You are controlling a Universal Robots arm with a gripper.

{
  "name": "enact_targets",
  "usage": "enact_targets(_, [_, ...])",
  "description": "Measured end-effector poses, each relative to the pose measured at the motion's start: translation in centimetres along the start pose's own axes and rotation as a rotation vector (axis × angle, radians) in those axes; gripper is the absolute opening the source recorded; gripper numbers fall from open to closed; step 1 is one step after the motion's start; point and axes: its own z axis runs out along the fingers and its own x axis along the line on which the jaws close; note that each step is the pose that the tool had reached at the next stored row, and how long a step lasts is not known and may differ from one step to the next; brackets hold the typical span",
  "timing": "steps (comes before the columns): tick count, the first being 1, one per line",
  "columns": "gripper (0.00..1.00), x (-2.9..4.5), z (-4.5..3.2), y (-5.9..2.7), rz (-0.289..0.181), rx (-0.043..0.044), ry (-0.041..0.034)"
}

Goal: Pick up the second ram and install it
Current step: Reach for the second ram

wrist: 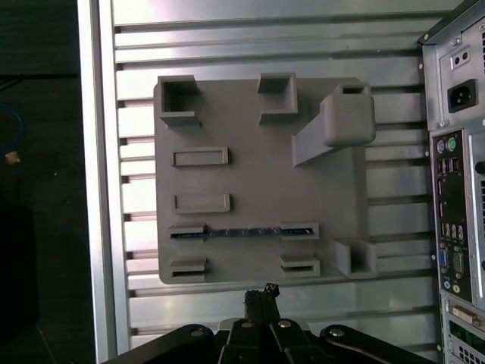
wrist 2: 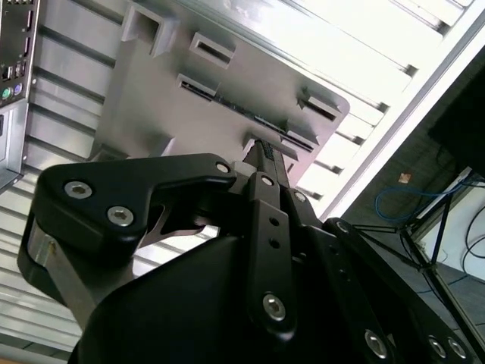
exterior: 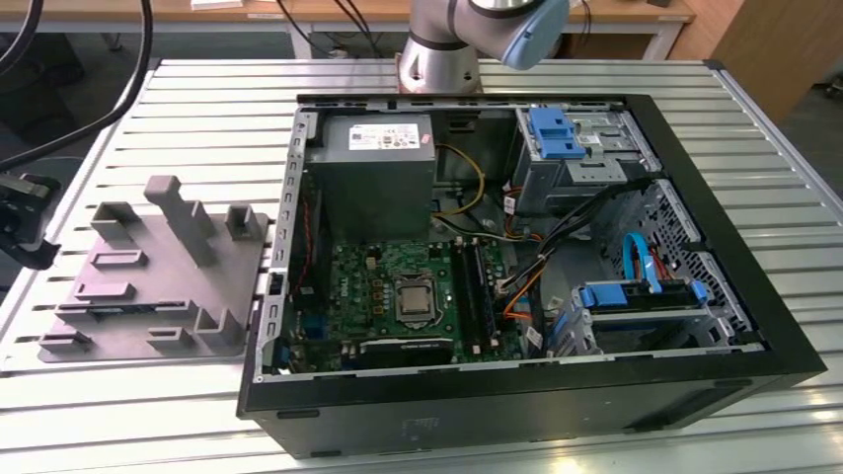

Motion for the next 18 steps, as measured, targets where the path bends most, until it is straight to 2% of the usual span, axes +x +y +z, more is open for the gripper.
enact_targets(18, [0.1,0.03,1.32,-0.04,0.0,0.0001,0.0001])
